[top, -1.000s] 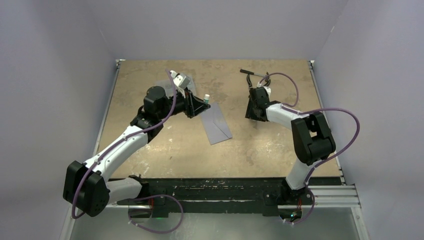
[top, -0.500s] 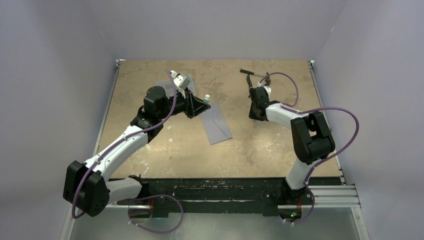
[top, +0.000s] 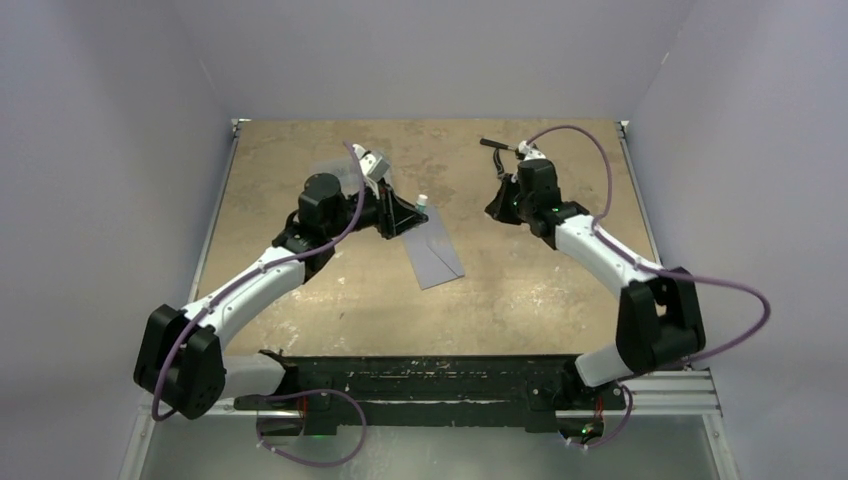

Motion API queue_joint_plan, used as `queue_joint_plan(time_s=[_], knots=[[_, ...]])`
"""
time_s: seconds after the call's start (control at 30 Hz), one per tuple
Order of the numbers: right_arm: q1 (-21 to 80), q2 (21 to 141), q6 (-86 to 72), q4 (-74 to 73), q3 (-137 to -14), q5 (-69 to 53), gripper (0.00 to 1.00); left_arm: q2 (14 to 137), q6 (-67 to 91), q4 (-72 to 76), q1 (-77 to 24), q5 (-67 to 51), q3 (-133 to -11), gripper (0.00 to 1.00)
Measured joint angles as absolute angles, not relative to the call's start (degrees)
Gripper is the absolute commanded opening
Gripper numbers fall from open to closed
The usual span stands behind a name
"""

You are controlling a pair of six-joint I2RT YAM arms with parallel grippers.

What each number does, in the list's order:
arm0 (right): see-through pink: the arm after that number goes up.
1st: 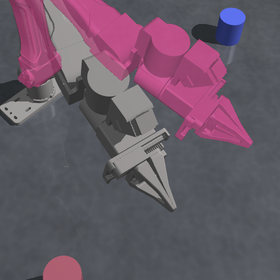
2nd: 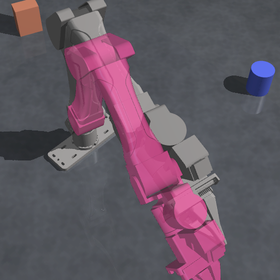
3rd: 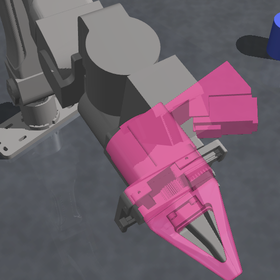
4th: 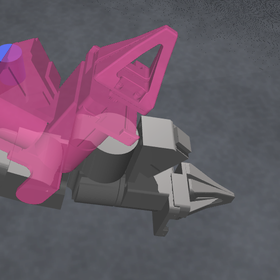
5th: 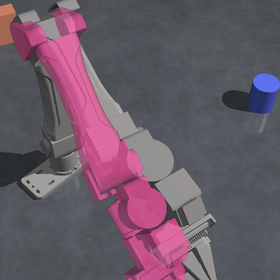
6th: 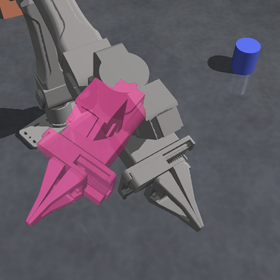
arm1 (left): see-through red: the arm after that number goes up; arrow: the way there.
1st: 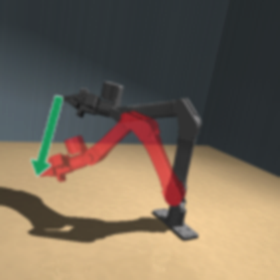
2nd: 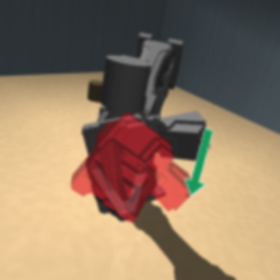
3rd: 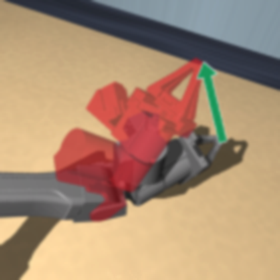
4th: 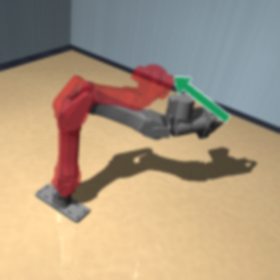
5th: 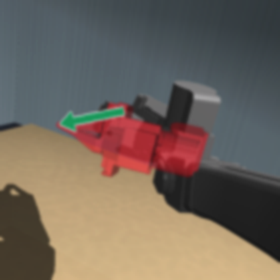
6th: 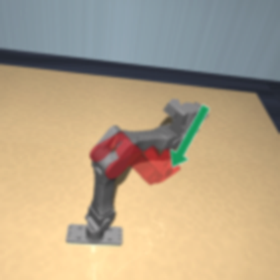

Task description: Place the letter into the envelope and seal it

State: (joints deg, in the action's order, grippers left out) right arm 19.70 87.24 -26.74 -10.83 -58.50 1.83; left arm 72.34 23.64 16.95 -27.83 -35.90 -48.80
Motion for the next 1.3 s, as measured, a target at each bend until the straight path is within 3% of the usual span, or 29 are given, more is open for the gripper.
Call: queue_joint_plan(time_s=[0.23, 0.47, 0.63, 0.9, 1.3], knots=[[19.7, 73.8, -27.4, -5.58, -56.55, -13.85, 0.07, 76.49, 23.83, 17.5, -33.19, -35.29, -49.04, 0.0], [19.7, 66.92, -29.02, -2.37, -56.1, -26.44, 0.09, 79.29, 22.15, 17.06, -35.42, -34.89, -51.9, 0.0], [19.7, 64.97, -31.7, 0.32, -56.14, -34.68, 0.09, 79.31, 12.32, 9.54, -35.4, -36.27, -56.75, 0.0], [19.75, 68.58, -32.73, -1.02, -56.6, -40.51, 0.09, 78.89, 0.34, -0.47, -35.4, -38.22, -59.4, 0.0], [19.75, 68.62, -32.32, -3.42, -58.94, -40.8, 0.09, 77.3, -2.15, -2.35, -35.4, -37.32, -59.37, 0.0]])
